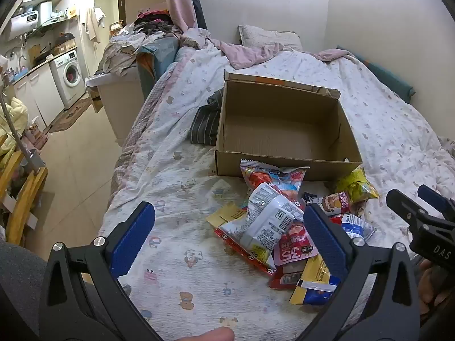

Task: Organize snacks

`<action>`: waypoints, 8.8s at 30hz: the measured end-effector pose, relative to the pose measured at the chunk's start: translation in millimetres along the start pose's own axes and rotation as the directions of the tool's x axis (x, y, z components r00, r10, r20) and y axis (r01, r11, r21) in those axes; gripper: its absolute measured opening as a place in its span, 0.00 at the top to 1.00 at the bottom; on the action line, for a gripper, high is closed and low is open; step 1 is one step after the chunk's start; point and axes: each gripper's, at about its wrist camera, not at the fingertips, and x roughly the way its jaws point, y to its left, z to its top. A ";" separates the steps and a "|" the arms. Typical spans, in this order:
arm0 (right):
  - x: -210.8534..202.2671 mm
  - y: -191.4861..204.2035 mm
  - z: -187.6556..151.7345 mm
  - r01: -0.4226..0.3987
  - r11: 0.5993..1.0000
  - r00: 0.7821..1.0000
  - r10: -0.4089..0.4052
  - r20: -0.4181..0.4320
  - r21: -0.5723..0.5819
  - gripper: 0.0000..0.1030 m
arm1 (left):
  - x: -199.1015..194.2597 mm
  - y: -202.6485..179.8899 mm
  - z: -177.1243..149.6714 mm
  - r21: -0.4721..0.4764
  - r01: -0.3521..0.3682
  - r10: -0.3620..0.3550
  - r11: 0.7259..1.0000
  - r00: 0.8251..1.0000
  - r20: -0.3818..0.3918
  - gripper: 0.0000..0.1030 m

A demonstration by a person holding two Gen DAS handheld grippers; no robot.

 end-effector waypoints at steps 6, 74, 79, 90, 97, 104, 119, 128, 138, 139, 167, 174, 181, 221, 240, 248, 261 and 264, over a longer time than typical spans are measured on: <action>-0.5 0.4 0.2 0.001 1.000 1.000 -0.001 0.004 -0.006 0.00 | -3.4 -2.7 -0.4 -0.004 0.006 -0.006 1.000 1.000 0.005 0.00; 1.9 6.2 -1.3 0.009 0.999 1.000 -0.009 0.002 -0.033 0.00 | 1.8 1.8 -1.3 -0.017 0.017 -0.017 1.000 1.000 -0.013 0.00; 1.5 6.3 -1.3 0.009 0.999 1.000 -0.009 0.001 -0.034 0.00 | 1.7 1.2 -1.3 -0.017 0.015 -0.016 1.000 1.000 -0.012 0.00; 2.9 6.0 -1.7 0.004 0.999 1.000 -0.004 -0.009 -0.035 0.00 | 3.2 1.4 -0.8 -0.018 0.015 -0.015 1.000 1.000 -0.017 0.00; 10.9 11.6 -2.4 -0.148 0.986 0.976 0.132 -0.173 -0.082 0.00 | 4.7 17.3 0.2 -0.060 0.001 -0.003 0.998 1.000 -0.029 0.00; 23.6 57.1 -31.1 -0.270 0.885 0.915 0.113 -0.388 -0.379 0.00 | 10.8 33.0 -2.2 -0.103 -0.018 0.010 0.995 0.996 -0.083 0.00; 83.2 93.6 -84.6 -0.397 0.640 0.792 -0.123 -0.598 -0.658 0.39 | 16.6 50.5 -5.2 -0.150 -0.032 0.009 0.988 0.988 -0.153 0.00; 62.6 49.2 -25.8 -0.520 0.781 0.731 0.196 -0.654 -0.347 0.49 | 39.9 38.7 -10.4 -0.056 -0.056 0.040 0.997 0.964 -0.261 0.00; 57.5 -0.6 17.3 -0.404 0.905 0.862 0.327 -0.388 -0.134 0.50 | 87.7 -11.9 7.6 0.148 0.144 -0.058 0.978 0.880 -0.472 0.00; 59.3 -2.6 15.8 -0.389 0.912 0.870 0.316 -0.378 -0.133 0.50 | 92.8 -15.4 8.6 0.168 0.155 -0.055 0.973 0.872 -0.487 0.00; 67.5 -40.3 22.6 -0.246 0.969 0.915 0.227 -0.333 -0.016 0.50 | 130.1 -60.4 -3.1 0.316 0.298 -0.058 0.901 0.802 -0.594 0.58; 57.7 -40.4 32.8 -0.249 0.968 0.920 0.235 -0.314 -0.004 0.50 | 97.7 -35.6 19.3 0.212 0.231 -0.085 0.950 0.840 -0.536 0.59; 55.3 -32.7 64.0 -0.244 0.970 0.933 0.234 -0.274 -0.003 0.50 | 83.1 -22.1 63.3 0.135 0.177 -0.099 0.975 0.888 -0.450 0.59; 223.7 3.9 120.0 -0.076 0.983 0.935 0.013 -0.355 -0.164 0.22 | 218.0 -66.9 135.6 0.175 0.106 -0.042 0.979 0.941 -0.336 0.58; 215.7 1.2 118.4 -0.063 0.982 0.939 -0.003 -0.343 -0.181 0.20 | 203.3 -66.2 138.7 0.182 0.135 -0.075 0.974 0.949 -0.306 0.23; 216.1 2.2 118.5 -0.059 0.980 0.941 -0.009 -0.338 -0.189 0.20 | 203.3 -63.9 139.3 0.170 0.128 -0.071 0.977 0.949 -0.307 0.23; 189.6 -12.5 120.8 -0.062 0.990 0.951 0.019 -0.309 -0.130 0.20 | 173.0 -43.2 141.5 0.105 0.105 -0.076 0.989 0.965 -0.253 0.23; 183.2 -13.6 118.8 -0.071 0.992 0.949 0.036 -0.312 -0.101 0.20 | 167.6 -37.1 137.6 0.078 0.098 -0.075 0.992 0.962 -0.264 0.23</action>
